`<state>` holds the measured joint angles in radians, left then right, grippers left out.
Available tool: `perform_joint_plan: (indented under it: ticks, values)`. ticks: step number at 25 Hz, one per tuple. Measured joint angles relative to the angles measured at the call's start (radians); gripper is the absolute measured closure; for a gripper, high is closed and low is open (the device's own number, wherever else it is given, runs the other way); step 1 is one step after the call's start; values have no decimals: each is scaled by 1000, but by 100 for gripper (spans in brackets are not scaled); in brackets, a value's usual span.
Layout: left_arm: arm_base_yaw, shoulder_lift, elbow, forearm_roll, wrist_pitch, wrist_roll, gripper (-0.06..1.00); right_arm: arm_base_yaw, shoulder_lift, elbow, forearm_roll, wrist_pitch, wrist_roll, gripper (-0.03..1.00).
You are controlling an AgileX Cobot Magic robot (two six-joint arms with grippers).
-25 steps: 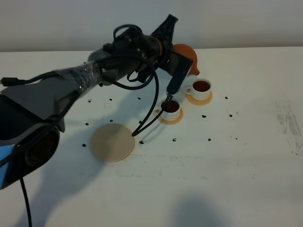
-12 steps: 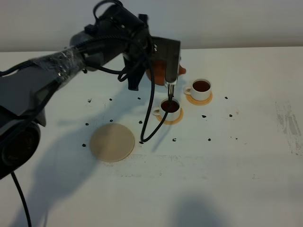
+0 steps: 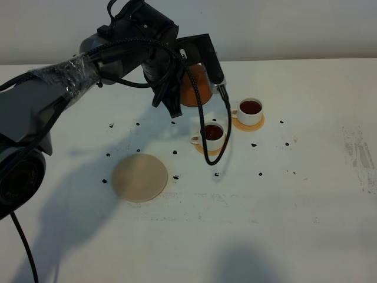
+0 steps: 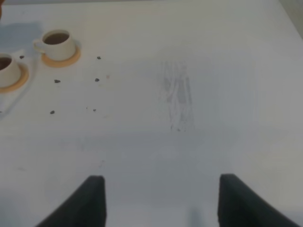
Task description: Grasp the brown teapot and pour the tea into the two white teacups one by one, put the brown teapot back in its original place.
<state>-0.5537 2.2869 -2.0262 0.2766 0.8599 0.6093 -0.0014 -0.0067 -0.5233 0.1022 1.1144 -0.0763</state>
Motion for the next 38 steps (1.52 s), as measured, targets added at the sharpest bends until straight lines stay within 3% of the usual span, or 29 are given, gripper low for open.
perform_joint_plan:
  ticks: [7,19,31,38]
  values:
    - [-30,-6,-52,-58,54,-20,87,0,0,0,0,0,0,47]
    - [-148,-11,-53,-204,104,-20,87,0,0,0,0,0,0,47]
    - [-181,31,-53,-241,104,-71,87,0,0,0,0,0,0,47]
    - [-190,88,-53,-245,49,-73,87,0,0,0,0,0,0,47]
